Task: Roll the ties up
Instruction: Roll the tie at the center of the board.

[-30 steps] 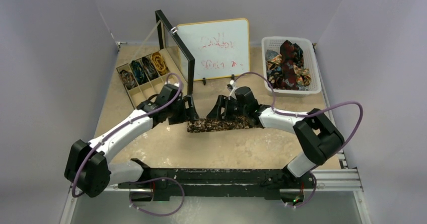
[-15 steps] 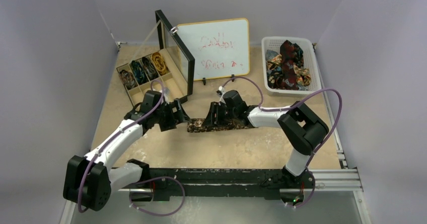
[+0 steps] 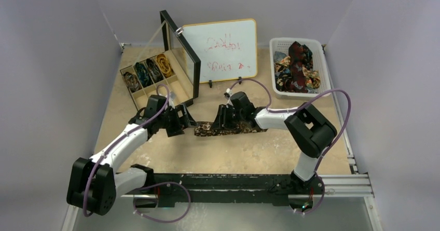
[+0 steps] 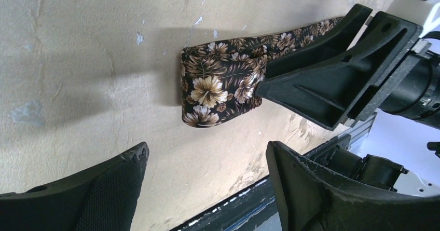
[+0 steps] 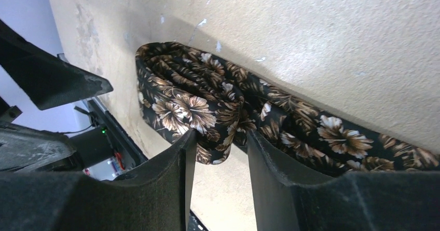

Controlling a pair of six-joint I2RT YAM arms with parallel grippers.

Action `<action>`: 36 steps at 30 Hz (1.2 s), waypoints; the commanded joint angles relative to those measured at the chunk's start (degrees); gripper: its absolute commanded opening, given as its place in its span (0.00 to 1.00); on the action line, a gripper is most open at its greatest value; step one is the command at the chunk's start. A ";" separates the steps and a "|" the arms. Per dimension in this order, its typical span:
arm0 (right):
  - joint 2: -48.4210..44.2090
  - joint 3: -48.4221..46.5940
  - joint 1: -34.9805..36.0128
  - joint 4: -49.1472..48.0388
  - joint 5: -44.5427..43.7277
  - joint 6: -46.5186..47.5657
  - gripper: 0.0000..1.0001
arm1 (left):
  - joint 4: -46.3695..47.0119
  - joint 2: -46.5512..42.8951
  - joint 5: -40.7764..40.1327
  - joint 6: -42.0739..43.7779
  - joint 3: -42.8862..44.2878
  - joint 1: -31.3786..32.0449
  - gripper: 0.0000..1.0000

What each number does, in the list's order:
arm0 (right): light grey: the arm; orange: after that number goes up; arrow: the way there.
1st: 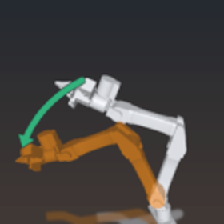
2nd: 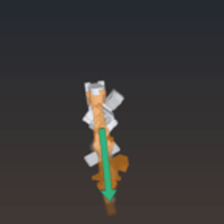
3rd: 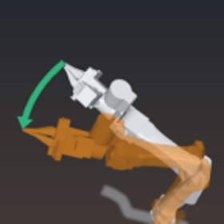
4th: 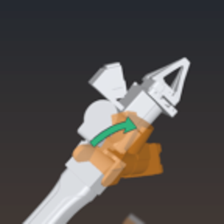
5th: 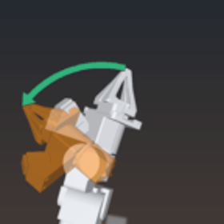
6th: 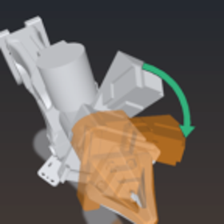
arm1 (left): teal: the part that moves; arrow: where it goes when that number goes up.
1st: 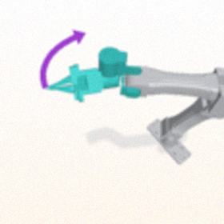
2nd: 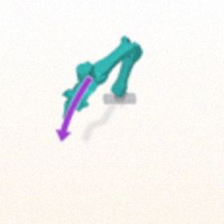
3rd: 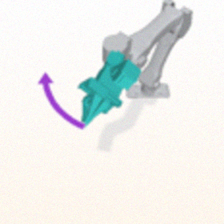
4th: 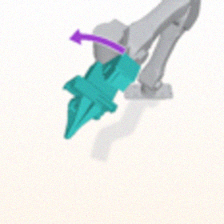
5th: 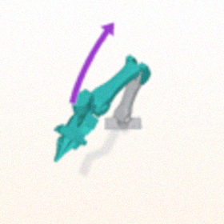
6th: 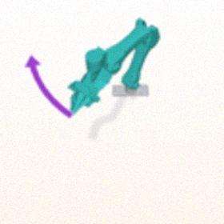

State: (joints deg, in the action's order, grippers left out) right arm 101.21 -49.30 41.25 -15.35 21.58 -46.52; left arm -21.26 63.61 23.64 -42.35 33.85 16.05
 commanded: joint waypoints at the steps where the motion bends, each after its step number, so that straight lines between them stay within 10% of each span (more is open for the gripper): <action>1: 1.64 -2.07 -0.65 0.27 0.64 1.26 0.42 | 3.86 0.81 1.76 1.34 -0.32 -0.50 0.81; 16: 4.80 -3.98 -1.55 2.09 4.90 3.70 0.40 | 10.00 5.30 3.28 1.63 -1.26 -0.65 0.81; 36: -10.91 -3.34 -1.49 -6.87 -1.04 20.46 0.70 | 5.40 -2.78 -2.92 -1.18 -2.62 -0.94 0.82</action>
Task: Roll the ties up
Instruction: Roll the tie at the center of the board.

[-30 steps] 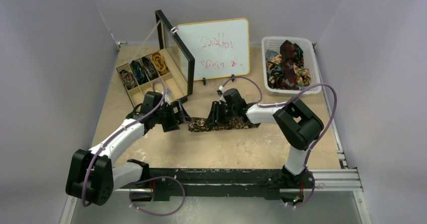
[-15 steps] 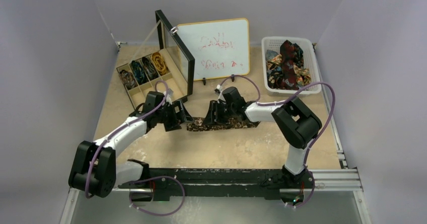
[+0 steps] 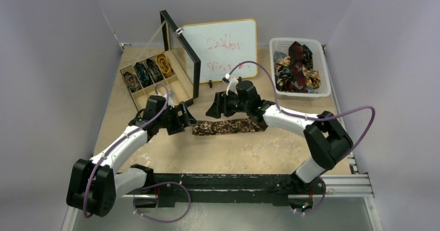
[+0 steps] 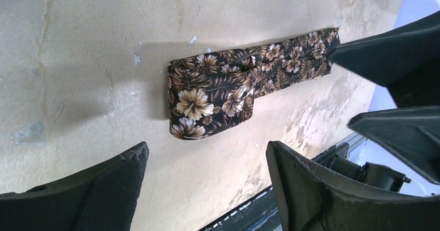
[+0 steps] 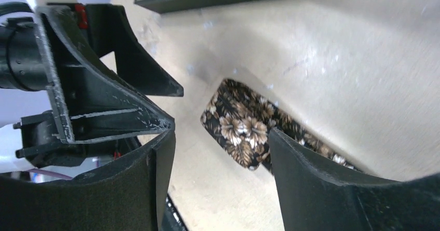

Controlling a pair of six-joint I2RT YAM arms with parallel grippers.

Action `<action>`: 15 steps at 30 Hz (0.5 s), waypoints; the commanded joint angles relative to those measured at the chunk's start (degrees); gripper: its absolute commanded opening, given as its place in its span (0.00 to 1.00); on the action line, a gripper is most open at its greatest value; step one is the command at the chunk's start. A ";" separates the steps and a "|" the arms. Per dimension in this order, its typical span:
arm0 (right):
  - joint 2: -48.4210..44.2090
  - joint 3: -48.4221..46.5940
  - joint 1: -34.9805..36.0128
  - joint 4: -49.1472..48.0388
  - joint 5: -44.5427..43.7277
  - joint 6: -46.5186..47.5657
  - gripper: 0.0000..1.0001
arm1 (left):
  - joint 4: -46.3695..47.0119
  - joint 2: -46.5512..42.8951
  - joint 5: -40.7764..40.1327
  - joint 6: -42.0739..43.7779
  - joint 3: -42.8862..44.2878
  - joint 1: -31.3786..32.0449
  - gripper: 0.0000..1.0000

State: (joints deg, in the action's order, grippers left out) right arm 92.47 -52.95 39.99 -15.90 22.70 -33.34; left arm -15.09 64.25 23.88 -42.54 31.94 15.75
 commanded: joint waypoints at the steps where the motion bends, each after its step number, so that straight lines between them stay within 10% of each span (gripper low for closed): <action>1: -1.89 0.38 -0.18 -6.64 -1.90 8.45 0.73 | -1.09 -4.27 -3.49 -1.23 -0.86 -0.63 0.83; 15: 1.13 -0.16 9.51 -6.54 0.27 46.79 0.85 | -9.43 -16.18 -12.38 -5.49 -1.63 -0.63 0.84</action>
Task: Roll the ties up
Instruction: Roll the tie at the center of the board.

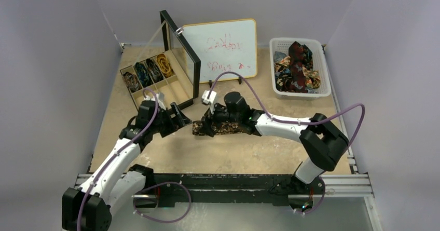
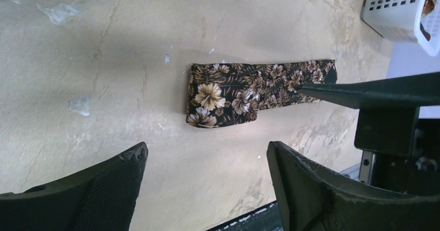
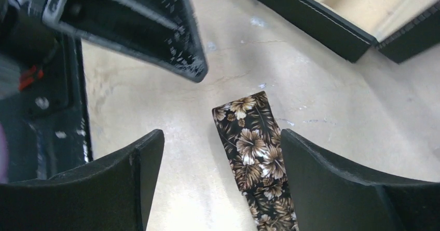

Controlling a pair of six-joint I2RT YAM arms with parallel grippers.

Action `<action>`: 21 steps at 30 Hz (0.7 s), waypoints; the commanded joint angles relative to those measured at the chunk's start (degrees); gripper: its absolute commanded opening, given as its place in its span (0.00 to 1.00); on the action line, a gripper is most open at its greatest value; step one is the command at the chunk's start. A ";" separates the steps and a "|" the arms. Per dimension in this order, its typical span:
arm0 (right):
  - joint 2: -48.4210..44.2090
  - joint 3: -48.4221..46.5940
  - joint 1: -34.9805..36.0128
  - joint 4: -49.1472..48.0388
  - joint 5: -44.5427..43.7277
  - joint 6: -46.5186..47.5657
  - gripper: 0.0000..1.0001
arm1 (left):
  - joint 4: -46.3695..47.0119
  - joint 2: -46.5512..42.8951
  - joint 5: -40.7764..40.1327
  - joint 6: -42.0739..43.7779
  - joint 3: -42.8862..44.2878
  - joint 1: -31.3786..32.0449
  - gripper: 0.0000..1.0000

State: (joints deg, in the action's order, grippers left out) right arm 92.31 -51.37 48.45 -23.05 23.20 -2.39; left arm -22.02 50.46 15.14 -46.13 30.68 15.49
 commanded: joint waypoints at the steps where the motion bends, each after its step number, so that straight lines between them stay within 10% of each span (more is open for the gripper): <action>1: 2.34 -2.72 1.18 2.23 -0.59 17.65 0.87 | -2.96 -3.03 -4.09 -2.05 -0.25 -0.37 0.84; 21: 14.34 -10.50 2.32 7.47 1.70 26.23 0.99 | -6.63 -8.58 -7.39 -3.00 0.28 -0.37 0.85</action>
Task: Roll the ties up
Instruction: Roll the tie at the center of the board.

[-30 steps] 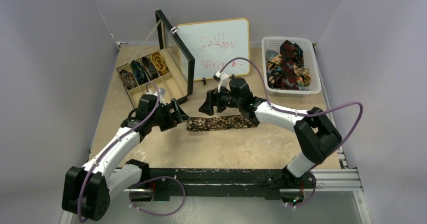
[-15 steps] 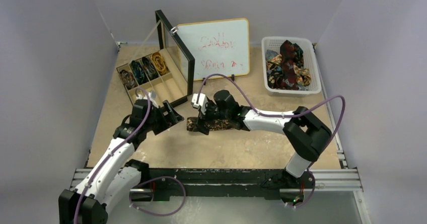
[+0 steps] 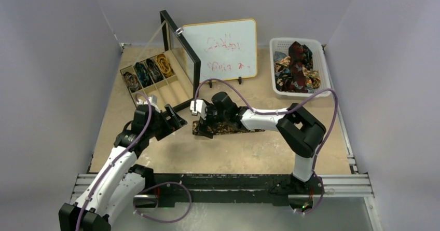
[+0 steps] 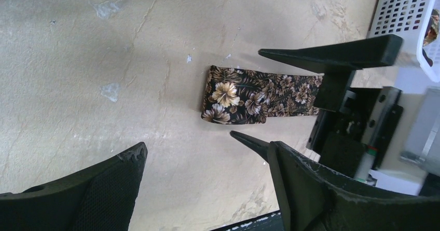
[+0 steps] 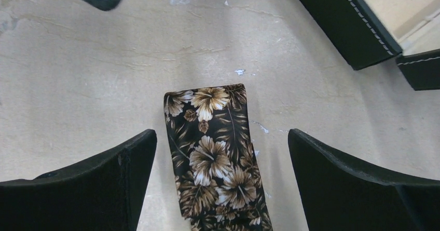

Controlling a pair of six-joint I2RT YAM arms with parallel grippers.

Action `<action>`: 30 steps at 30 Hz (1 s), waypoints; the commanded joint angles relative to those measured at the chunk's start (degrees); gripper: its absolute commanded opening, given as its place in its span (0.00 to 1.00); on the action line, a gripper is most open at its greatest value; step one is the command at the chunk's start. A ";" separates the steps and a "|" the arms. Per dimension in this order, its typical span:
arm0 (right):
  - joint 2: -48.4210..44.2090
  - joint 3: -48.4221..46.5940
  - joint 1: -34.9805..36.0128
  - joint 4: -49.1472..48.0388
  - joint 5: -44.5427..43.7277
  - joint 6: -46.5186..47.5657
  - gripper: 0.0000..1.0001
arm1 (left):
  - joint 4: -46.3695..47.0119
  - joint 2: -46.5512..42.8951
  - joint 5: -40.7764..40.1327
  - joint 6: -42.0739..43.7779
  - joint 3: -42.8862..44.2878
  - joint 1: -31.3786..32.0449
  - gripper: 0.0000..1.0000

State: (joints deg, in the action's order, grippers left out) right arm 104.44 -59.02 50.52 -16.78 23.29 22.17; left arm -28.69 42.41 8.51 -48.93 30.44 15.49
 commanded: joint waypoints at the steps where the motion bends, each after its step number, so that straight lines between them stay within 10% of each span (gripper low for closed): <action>1: 2.77 -2.95 0.25 1.04 2.08 1.57 0.99 | -0.01 -0.58 -0.78 -0.16 0.51 -0.37 0.85; 22: 4.00 4.69 6.26 -6.01 0.54 -9.17 0.58 | -0.16 -0.13 1.03 0.01 -0.49 -0.37 0.85; 30: 2.24 6.80 8.24 -7.65 -1.90 -11.64 0.60 | -0.45 -1.38 2.49 -0.65 -1.78 -0.37 0.85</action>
State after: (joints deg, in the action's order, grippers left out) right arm 108.29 -52.97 58.52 -25.26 23.18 12.53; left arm -29.56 42.15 9.39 -48.93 29.98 15.49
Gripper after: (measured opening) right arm 0.553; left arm 0.847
